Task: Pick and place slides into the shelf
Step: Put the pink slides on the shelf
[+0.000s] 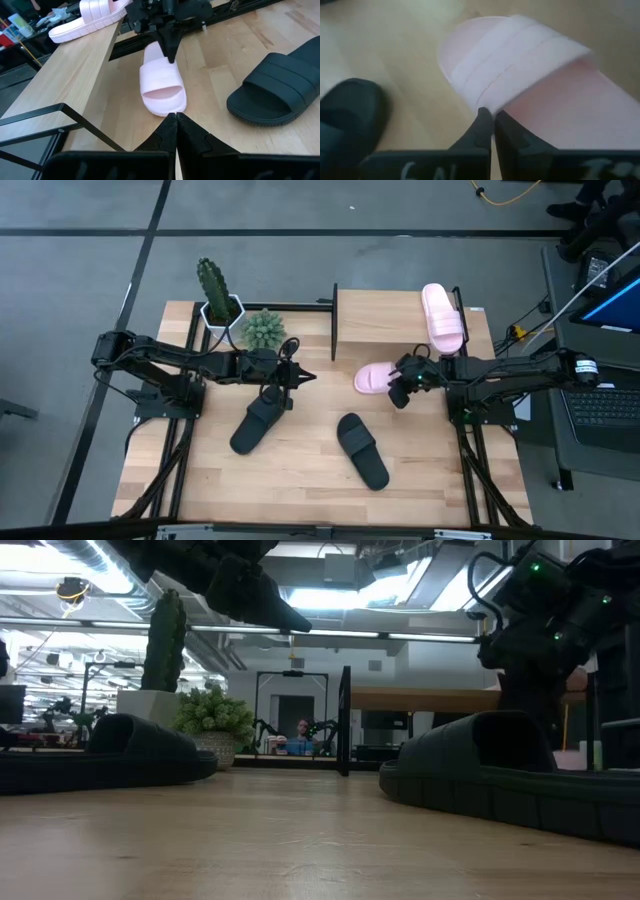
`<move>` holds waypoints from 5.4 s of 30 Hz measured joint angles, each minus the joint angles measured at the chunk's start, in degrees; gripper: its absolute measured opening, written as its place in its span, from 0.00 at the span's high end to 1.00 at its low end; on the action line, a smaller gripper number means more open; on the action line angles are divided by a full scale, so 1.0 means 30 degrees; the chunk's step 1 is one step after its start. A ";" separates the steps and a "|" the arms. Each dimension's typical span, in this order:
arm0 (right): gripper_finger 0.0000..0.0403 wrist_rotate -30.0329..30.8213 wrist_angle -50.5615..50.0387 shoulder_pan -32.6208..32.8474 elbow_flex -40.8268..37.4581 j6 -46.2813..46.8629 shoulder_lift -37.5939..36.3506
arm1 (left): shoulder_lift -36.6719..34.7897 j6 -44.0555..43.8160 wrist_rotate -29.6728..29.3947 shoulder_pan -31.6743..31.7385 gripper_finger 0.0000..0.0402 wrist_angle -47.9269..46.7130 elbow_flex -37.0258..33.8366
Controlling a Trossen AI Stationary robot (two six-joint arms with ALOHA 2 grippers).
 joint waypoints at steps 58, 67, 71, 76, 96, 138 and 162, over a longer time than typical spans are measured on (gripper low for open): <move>0.98 -0.1624 -0.9577 -0.1175 1.2568 -1.4703 0.0124 | -0.2011 -0.0035 0.5232 0.1908 1.00 -0.2795 -0.0874; 0.98 -0.4289 -0.9742 -0.4921 1.3263 -1.8104 0.1920 | -0.2011 -0.0035 0.5225 0.1821 1.00 -0.2790 -0.0874; 0.98 -0.4941 -1.0876 -0.6274 1.4764 -1.9766 0.3059 | -0.2011 -0.0035 0.5225 0.1821 1.00 -0.2790 -0.0874; 0.98 -0.6325 -1.2561 -0.7779 1.6750 -2.2030 0.4984 | -0.2011 -0.0035 0.5225 0.1821 1.00 -0.2790 -0.0874; 0.98 -0.7719 -1.5996 -1.1986 2.0677 -2.5515 0.9901 | -0.2004 -0.0026 0.5218 0.1821 1.00 -0.2798 -0.0874; 0.71 -0.4238 -1.5234 -1.2229 2.0662 -2.2885 1.0003 | -0.2004 -0.0123 0.5210 0.1821 1.00 -0.2798 -0.0878; 0.61 -0.4250 -1.5790 -1.1977 2.3790 -1.8729 0.9996 | -0.2004 -0.0123 0.4365 0.1821 1.00 -0.2871 -0.0882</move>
